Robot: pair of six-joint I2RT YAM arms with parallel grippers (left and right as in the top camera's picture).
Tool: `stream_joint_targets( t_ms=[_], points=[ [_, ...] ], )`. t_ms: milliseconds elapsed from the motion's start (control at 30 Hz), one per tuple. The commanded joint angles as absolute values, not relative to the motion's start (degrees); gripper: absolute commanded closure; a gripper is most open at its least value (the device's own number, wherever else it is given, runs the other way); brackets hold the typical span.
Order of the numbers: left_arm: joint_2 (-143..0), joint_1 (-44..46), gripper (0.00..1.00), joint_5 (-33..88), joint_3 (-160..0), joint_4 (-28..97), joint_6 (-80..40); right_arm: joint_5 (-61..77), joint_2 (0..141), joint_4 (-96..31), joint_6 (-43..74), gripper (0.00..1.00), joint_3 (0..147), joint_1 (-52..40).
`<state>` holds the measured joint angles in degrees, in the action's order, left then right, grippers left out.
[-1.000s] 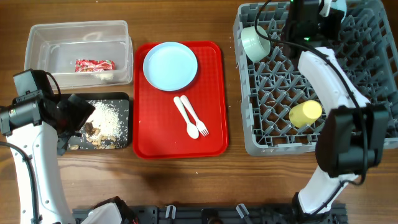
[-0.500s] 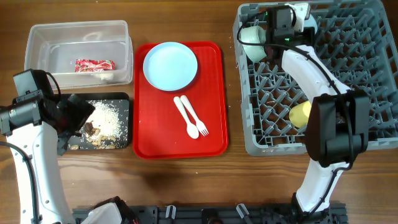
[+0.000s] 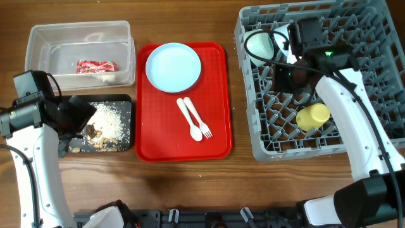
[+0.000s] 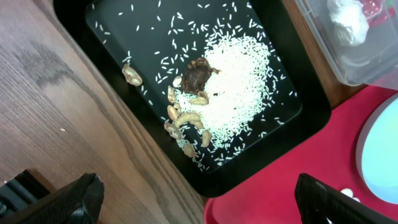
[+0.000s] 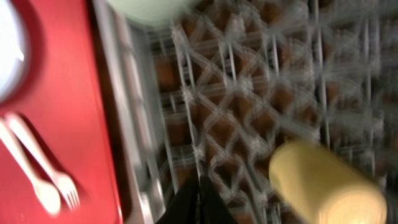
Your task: Sort waste into correct bins and load items into the dishwasher rack
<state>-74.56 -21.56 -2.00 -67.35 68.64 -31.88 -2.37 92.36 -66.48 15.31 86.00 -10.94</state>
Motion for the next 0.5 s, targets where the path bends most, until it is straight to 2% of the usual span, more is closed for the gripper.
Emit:
stream_joint_targets(
  t_ms=[0, 133, 200, 467],
  points=[
    [-74.0, -21.9, 0.00, -1.7, -67.3, 68.6, -32.2, -1.8, 90.6, -70.6, 21.5, 0.96, 85.6, -10.3],
    [-74.0, -21.9, 0.00, -1.7, -67.3, 68.6, -32.2, -0.6, 80.7, -70.8, 20.9, 0.96, 83.8, -5.1],
    [-74.0, -21.9, 0.00, -1.7, -67.3, 68.5, -32.2, 0.7, 75.4, -70.7, 21.0, 0.96, 78.4, 0.9],
    [-74.0, -21.9, 0.00, -1.7, -67.3, 68.4, -32.2, 6.9, 73.6, -60.8, 22.4, 0.96, 57.5, 9.7]
  ],
)
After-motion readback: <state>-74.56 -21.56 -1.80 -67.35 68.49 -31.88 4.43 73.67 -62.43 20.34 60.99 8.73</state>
